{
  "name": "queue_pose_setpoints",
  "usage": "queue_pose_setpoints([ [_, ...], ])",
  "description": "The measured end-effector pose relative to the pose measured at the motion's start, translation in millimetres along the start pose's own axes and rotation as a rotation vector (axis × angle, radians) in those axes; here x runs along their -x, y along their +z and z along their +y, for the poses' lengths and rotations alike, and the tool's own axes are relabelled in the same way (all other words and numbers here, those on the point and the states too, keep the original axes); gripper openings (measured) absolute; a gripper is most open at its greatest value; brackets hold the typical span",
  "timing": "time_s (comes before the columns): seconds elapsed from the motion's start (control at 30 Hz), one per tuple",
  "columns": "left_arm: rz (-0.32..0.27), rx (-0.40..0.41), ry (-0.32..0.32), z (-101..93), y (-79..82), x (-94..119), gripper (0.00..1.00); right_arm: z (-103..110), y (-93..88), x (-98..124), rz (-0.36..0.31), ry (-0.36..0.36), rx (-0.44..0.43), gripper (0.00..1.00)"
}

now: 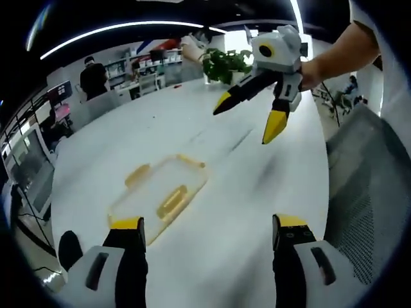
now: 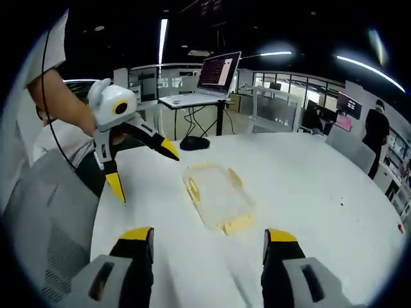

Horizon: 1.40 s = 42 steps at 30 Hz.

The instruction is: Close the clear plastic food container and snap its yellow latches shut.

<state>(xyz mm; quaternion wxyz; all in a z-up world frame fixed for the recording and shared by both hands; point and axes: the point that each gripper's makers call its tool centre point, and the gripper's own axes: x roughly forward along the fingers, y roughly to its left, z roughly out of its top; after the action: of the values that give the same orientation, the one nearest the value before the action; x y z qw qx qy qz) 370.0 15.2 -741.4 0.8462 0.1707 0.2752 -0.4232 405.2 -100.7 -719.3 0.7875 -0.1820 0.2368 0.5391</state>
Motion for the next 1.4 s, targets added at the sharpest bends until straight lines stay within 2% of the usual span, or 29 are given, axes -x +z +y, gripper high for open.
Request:
queue_pose_setpoints([
  [0.13,0.002,0.007,-0.004,8.3,-0.1,-2.0,0.80,-7.0,4.8,-2.5,-0.004,0.010,-0.003,0.68],
  [0.5,0.052,-0.047,-0.020,27.8,-10.4,-3.0,0.80,-19.7,4.1,-16.6,0.032,0.051,0.049,0.68],
  [1.0,0.106,-0.100,-0.036,52.1,-22.3,-5.9,0.79,-25.5,5.7,-32.1,0.063,0.107,0.105,0.67],
  [1.4,0.157,-0.153,-0.040,81.4,-29.3,-10.6,0.78,-32.1,10.9,-50.0,0.111,0.175,0.158,0.65],
])
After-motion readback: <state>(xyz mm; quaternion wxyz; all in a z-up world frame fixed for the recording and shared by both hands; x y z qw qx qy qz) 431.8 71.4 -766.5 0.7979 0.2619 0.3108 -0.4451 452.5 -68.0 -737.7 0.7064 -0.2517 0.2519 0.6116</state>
